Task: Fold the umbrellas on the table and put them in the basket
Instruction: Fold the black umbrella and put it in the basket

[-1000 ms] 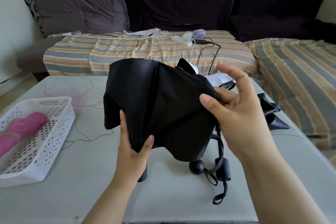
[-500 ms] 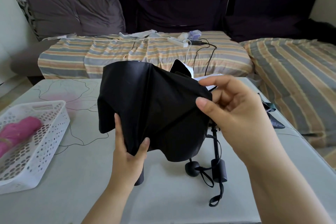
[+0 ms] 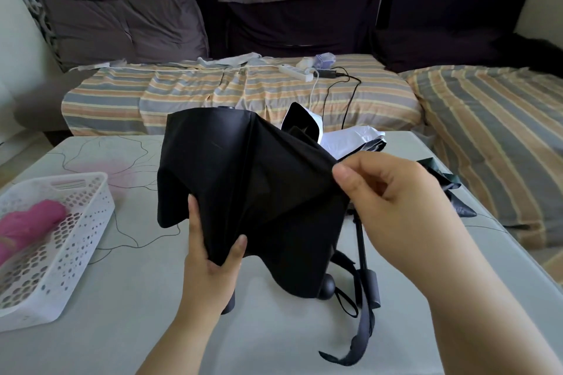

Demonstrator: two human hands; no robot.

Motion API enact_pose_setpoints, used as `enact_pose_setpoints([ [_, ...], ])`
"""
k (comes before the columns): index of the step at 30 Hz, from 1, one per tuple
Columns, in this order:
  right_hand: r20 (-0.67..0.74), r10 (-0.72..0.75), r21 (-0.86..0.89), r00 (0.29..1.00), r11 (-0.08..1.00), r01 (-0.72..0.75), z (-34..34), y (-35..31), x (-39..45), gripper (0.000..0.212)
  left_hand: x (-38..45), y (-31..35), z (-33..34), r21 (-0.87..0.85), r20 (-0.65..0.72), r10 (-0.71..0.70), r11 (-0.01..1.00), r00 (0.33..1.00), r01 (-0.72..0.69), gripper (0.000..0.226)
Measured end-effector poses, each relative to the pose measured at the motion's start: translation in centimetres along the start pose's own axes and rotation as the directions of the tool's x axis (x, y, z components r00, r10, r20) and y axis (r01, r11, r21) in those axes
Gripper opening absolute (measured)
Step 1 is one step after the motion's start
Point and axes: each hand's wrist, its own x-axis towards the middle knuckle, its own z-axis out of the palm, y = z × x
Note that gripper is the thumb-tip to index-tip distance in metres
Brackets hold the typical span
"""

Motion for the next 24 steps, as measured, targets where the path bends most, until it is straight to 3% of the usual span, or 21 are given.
enact_pose_setpoints([
  [4, -0.165, -0.053, -0.226, 0.985, 0.974, 0.014, 0.7, 0.0, -0.2, 0.035, -0.4, 0.4, 0.0, -0.017, 0.020, 0.020, 1.000, 1.000, -0.020, 0.090],
  [10, -0.295, -0.208, -0.153, 0.933, 0.974, 0.169, 1.9, -0.6, -0.4, 0.045, -0.6, 0.7, 0.4, -0.048, 0.074, 0.074, 0.996, 0.995, -0.070, 0.094],
  [12, -0.270, -0.195, -0.102, 0.943, 0.980, 0.173, 1.6, -0.6, -0.4, 0.052, -0.6, 0.6, 0.4, -0.043, 0.072, 0.072, 0.997, 0.995, -0.069, 0.095],
  [14, -0.210, -0.051, 0.081, 0.976, 0.994, 0.069, 0.9, -0.3, -0.1, 0.047, -0.6, 0.8, 0.4, -0.032, 0.069, 0.076, 0.997, 0.995, -0.074, 0.097],
  [17, 0.062, 0.164, 0.317, 0.985, 0.932, -0.175, -0.2, 0.8, 0.8, 0.028, -0.7, 1.0, 0.4, -0.002, 0.083, 0.061, 0.998, 0.995, -0.061, 0.103],
  [19, 0.204, 0.262, 0.356, 0.943, 0.878, -0.320, -0.1, 1.8, 1.2, 0.049, -0.8, 0.7, 0.2, -0.024, 0.106, 0.018, 1.000, 0.994, -0.015, 0.101],
  [21, 0.193, 0.299, 0.284, 0.934, 0.895, -0.345, 0.7, 2.9, 1.3, 0.046, -0.8, 0.7, 0.1, -0.056, 0.113, -0.009, 0.998, 0.994, 0.015, 0.099],
  [23, 0.116, 0.288, 0.307, 0.950, 0.900, -0.310, 1.5, 3.2, 1.5, 0.012, -0.8, 0.7, 0.1, -0.078, 0.120, -0.013, 0.997, 0.993, 0.022, 0.097],
  [24, 0.079, 0.265, 0.337, 0.961, 0.900, -0.276, 1.6, 3.2, 1.5, 0.009, -0.8, 0.8, 0.2, -0.096, 0.124, -0.017, 0.995, 0.992, 0.029, 0.097],
])
